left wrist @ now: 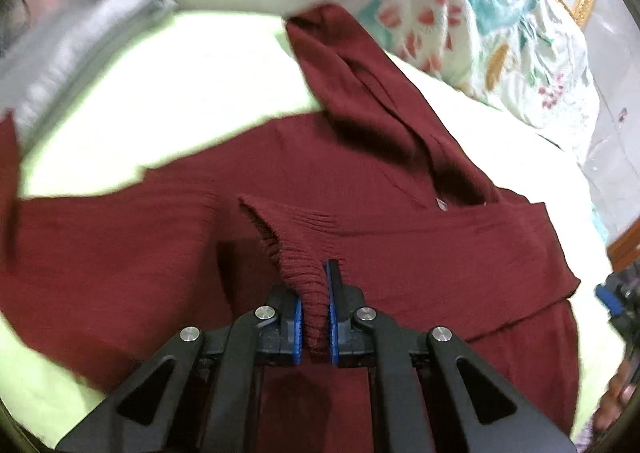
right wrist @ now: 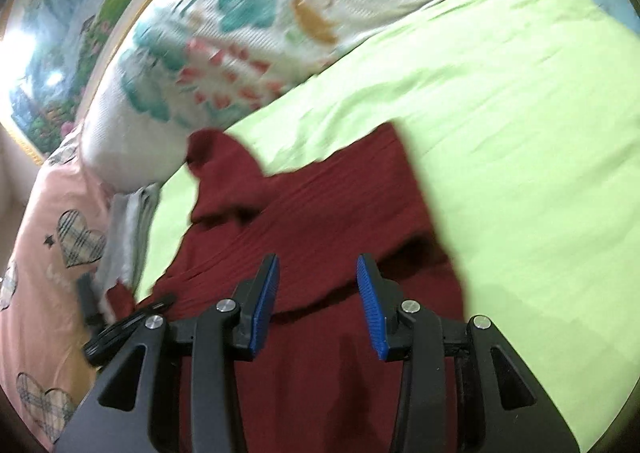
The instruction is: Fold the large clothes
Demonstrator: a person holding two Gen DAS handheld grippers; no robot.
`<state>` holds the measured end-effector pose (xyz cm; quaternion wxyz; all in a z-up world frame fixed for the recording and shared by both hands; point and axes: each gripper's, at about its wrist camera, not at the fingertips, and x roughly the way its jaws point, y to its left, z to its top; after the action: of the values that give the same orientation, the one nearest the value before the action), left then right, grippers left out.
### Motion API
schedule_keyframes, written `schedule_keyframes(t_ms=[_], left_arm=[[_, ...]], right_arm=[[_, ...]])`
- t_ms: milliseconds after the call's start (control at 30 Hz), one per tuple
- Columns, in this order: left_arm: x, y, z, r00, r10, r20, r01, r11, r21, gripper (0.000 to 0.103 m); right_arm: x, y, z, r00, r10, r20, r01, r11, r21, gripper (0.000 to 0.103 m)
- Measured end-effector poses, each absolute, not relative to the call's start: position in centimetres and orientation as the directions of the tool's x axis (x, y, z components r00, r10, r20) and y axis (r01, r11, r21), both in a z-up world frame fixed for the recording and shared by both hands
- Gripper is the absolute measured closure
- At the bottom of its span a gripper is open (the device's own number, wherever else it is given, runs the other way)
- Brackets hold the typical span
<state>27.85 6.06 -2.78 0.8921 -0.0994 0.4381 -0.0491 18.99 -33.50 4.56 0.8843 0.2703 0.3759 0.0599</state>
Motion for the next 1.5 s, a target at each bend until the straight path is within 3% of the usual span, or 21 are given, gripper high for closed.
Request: schedule_keyframes(t_ms=[133, 500, 533, 567, 800, 933, 1067, 1100, 1167, 1267, 1333, 1500], left_arm=[[27.4, 7.5, -3.2, 0.605, -0.148, -0.783, -0.020, 0.979, -0.201, 0.095], [27.7, 7.4, -4.1, 0.576, -0.115, -0.809, -0.034, 0.986, -0.164, 0.094], [27.6, 7.0, -4.0, 0.577, -0.115, -0.808, -0.026, 0.987, -0.159, 0.094], [27.6, 6.7, -3.8, 0.580, -0.120, -0.806, -0.016, 0.987, -0.159, 0.094], [27.9, 4.8, -3.6, 0.581, -0.166, -0.796, 0.042, 0.984, -0.175, 0.094], [28.0, 5.5, -5.2, 0.553, -0.133, -0.823, 0.008, 0.988, -0.154, 0.094], [27.6, 6.4, -5.2, 0.553, -0.148, -0.820, 0.001, 0.984, -0.177, 0.092], [27.6, 6.3, -5.2, 0.550, -0.148, -0.822, 0.001, 0.984, -0.177, 0.091], [27.1, 6.4, -4.9, 0.550, -0.144, -0.823, 0.003, 0.985, -0.171, 0.087], [25.1, 7.5, -3.8, 0.568, -0.148, -0.809, -0.003, 0.983, -0.182, 0.079], [23.4, 8.9, -2.9, 0.586, -0.144, -0.797, -0.017, 0.982, -0.190, 0.078], [19.6, 15.8, -0.7, 0.639, -0.063, -0.767, -0.147, 0.968, -0.202, 0.062]], right_arm=[[21.2, -36.2, 4.2, 0.705, 0.247, -0.665, 0.141, 0.870, 0.472, 0.051], [31.3, -35.7, -2.1, 0.559, 0.305, -0.771, 0.116, 0.892, 0.437, 0.051], [31.3, -35.4, -2.2, 0.563, 0.306, -0.767, 0.096, 0.898, 0.429, 0.055], [31.6, -35.0, -2.0, 0.565, 0.316, -0.762, 0.062, 0.905, 0.421, 0.091], [30.5, -37.3, -0.4, 0.621, 0.265, -0.737, 0.102, 0.906, 0.411, 0.094], [30.5, -36.9, -1.4, 0.575, 0.211, -0.790, 0.147, 0.924, 0.354, 0.085], [27.6, -35.6, 1.4, 0.676, 0.161, -0.719, 0.132, 0.933, 0.334, 0.081], [27.0, -34.2, 1.6, 0.675, 0.212, -0.707, 0.066, 0.937, 0.343, 0.077], [26.8, -32.5, 0.7, 0.631, 0.289, -0.720, -0.007, 0.930, 0.367, 0.058], [26.5, -32.2, -1.7, 0.573, 0.256, -0.778, 0.039, 0.940, 0.338, 0.060], [25.6, -32.7, -1.2, 0.595, 0.267, -0.758, 0.058, 0.926, 0.372, 0.060], [22.3, -31.1, 1.6, 0.634, 0.330, -0.700, -0.011, 0.908, 0.419, 0.052]])
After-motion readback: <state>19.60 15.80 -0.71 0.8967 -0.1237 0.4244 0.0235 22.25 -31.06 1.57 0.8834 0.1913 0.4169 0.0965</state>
